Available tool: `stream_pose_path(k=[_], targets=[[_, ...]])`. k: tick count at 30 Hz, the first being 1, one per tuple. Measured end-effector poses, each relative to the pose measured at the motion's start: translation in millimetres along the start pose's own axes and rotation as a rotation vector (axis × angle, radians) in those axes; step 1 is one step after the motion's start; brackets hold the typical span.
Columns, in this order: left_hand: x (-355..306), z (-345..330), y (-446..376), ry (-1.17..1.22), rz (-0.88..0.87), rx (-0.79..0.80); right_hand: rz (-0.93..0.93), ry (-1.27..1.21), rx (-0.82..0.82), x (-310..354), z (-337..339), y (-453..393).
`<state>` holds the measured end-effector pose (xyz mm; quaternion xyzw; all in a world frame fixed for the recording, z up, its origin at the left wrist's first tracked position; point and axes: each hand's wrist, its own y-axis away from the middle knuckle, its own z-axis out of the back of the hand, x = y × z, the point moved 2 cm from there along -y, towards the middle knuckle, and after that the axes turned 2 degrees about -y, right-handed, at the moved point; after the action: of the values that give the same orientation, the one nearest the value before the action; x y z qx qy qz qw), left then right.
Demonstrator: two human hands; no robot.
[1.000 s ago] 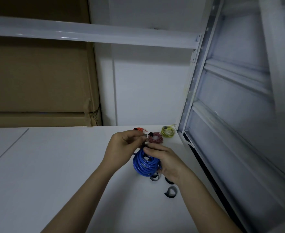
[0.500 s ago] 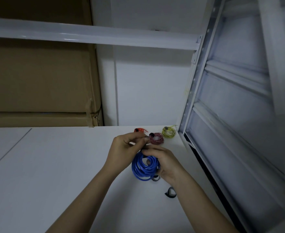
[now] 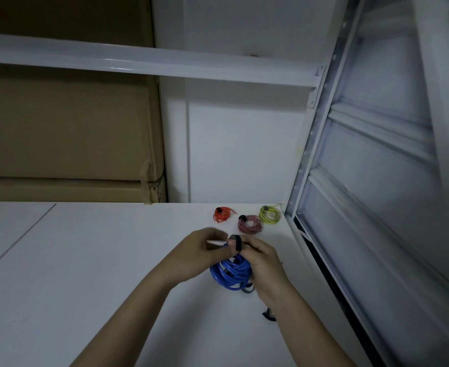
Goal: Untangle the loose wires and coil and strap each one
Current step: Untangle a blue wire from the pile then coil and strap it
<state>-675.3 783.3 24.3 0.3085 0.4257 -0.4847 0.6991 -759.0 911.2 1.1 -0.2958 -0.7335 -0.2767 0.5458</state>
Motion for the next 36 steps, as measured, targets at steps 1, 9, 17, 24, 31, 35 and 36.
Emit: stream_pose_path(k=[1,9,17,24,31,35,36], targets=[[0,0,0,-0.024,0.011,0.033,0.014,0.008,0.000,0,1,-1],[-6,-4,0,0.122,0.021,0.009,0.161,0.074,0.019,6,1,-9],[-10,-11,1,0.306,0.010,-0.082,0.277,0.169,0.012,19,5,-17],[-18,-9,1,0.339,-0.022,-0.080,0.466,0.292,0.244,39,13,-12],[-19,-3,1,0.347,-0.057,-0.092,0.439,0.478,0.308,58,15,-11],[-18,1,3,0.229,-0.119,-0.085,0.401,0.619,0.337,68,10,-10],[-19,2,3,0.195,-0.135,-0.088,0.408,0.658,0.340,71,9,-10]])
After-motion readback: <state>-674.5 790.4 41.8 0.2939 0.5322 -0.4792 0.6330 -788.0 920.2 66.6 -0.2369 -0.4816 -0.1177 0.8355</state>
